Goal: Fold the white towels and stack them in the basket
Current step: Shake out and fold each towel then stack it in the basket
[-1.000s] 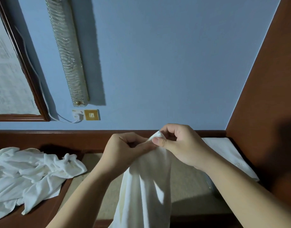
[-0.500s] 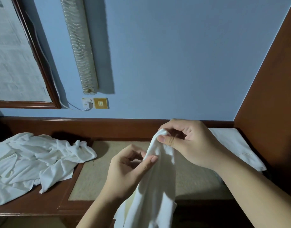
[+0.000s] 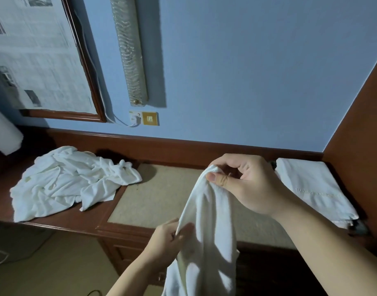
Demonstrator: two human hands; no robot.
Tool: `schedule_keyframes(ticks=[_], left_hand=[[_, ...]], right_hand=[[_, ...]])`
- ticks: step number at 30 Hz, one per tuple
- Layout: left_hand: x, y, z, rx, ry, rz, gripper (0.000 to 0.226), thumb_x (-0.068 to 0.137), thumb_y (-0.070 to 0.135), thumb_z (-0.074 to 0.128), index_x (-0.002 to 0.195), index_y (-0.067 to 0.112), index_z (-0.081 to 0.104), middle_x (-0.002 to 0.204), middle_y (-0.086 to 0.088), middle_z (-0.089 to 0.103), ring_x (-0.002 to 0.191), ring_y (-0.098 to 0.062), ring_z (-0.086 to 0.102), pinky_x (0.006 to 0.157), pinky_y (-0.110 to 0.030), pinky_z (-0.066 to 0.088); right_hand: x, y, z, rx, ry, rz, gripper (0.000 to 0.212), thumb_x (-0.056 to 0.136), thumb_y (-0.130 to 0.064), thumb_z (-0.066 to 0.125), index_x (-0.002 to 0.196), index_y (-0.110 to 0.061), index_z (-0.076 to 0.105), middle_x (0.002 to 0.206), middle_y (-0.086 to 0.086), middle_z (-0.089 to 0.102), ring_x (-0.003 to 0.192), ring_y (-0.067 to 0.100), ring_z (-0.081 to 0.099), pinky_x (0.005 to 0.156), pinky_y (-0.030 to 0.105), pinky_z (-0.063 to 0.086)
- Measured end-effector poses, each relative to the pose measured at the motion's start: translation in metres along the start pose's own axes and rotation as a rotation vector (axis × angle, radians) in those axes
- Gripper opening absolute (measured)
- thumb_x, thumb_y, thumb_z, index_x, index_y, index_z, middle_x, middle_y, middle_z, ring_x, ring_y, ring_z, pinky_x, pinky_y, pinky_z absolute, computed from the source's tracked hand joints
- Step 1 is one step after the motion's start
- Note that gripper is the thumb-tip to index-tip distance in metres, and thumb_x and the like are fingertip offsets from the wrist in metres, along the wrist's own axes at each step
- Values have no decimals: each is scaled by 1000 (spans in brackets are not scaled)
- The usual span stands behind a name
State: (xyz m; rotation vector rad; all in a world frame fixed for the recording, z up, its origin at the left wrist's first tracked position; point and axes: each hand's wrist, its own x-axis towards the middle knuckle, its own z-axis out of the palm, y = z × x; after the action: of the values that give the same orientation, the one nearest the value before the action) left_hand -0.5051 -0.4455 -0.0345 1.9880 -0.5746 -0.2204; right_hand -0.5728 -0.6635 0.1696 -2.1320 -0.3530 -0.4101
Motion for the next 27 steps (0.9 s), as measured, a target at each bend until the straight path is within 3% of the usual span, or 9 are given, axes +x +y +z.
schedule_keyframes(ticks=[3,5,8,11,13,18,23,25,27], left_hand=[[-10,-24,6,126,-60,-33,58,103,62,44,79,15,67,91,7,62,82,-6,63,75,-26,49],[-11,-36,4,217,-33,-19,60,100,70,37,77,22,64,95,2,56,85,-4,57,76,-22,44],[-6,-22,-18,245,115,53,41,102,51,48,70,28,57,93,-1,53,76,-2,48,70,-22,40],[3,-1,-49,330,342,302,37,105,33,60,69,42,58,82,10,48,70,-5,53,64,-11,39],[9,2,-61,363,345,364,29,101,30,68,74,40,66,81,14,47,69,-8,54,63,-11,39],[7,-18,-59,374,214,293,34,94,47,75,64,36,63,72,10,47,64,-7,51,59,-12,35],[0,-68,-50,387,195,76,68,92,81,50,74,17,69,76,3,56,68,-15,57,65,-28,45],[-5,-82,-45,405,176,32,72,94,83,39,83,21,72,81,5,62,73,-12,60,69,-29,49],[-9,-90,-41,384,156,6,69,95,79,34,90,22,72,87,7,65,79,-9,61,73,-25,48]], right_hand=[[-7,-5,-9,97,74,-27,5,94,-28,74,93,-29,78,79,-14,71,74,5,62,68,17,47],[-8,-9,-21,125,133,-55,5,93,-27,75,95,-26,79,79,-16,71,76,3,63,70,17,47],[-7,-10,-43,153,210,-52,7,94,-25,76,97,-20,80,82,-11,73,80,4,63,76,22,48],[-6,-5,-66,218,307,-22,4,94,-22,76,94,-19,80,85,-6,73,84,9,64,83,32,50],[-7,-2,-76,282,352,-7,6,92,-24,77,93,-19,80,85,-6,72,83,11,63,82,33,49],[-10,1,-72,237,316,23,5,92,-21,77,93,-19,81,88,-5,77,83,8,67,82,29,51],[-12,1,-68,289,395,1,14,87,-31,78,91,-18,81,82,-7,75,76,7,66,70,18,52],[-9,2,-69,271,382,9,5,92,-21,77,91,-17,80,79,-9,74,71,6,64,64,15,51],[-7,5,-70,204,344,19,4,94,-19,76,92,-17,80,83,-7,76,77,6,65,72,17,52]])
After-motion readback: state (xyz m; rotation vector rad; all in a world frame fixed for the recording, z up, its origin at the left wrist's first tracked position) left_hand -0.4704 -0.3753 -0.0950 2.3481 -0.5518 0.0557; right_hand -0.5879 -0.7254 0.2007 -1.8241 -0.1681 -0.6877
